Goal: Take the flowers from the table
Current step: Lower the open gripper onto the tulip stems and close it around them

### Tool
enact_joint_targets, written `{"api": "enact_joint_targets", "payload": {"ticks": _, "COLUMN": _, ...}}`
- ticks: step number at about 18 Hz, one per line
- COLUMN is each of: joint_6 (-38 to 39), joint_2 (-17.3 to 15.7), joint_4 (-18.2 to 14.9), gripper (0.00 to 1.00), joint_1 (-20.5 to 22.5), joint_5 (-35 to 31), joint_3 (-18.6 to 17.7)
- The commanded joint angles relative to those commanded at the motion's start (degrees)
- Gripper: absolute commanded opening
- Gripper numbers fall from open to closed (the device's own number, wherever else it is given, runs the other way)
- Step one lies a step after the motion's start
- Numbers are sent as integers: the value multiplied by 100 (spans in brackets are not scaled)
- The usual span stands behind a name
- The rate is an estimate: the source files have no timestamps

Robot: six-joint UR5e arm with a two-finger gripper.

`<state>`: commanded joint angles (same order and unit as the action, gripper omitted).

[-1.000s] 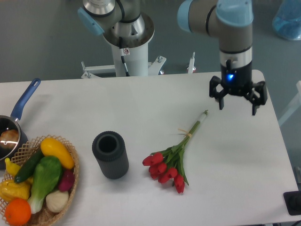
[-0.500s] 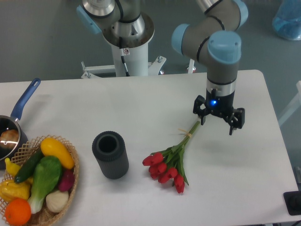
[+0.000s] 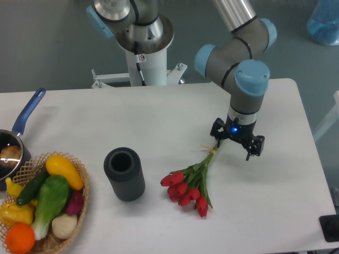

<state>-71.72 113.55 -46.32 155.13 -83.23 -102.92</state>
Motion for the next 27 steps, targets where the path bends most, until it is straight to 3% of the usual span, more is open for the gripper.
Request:
{"api": "enact_joint_targets", "payload": {"ticks": 11, "joint_6": 255, "joint_2": 281, "joint_4": 18, "gripper": 100, "joint_1": -237, "joint_5": 141, "joint_3": 9}}
{"api": "enact_joint_targets", "payload": {"ticks": 23, "joint_6": 220, "joint_2": 361, "joint_4": 18, "gripper": 100, "joint_1": -378, "joint_5": 132, "joint_3": -167}}
{"api": "enact_joint_targets", "payload": {"ticks": 27, "joint_6": 211, "joint_2": 334, "joint_4": 0, "gripper": 86, "joint_1": -369, "joint_5": 123, "joint_3": -185}}
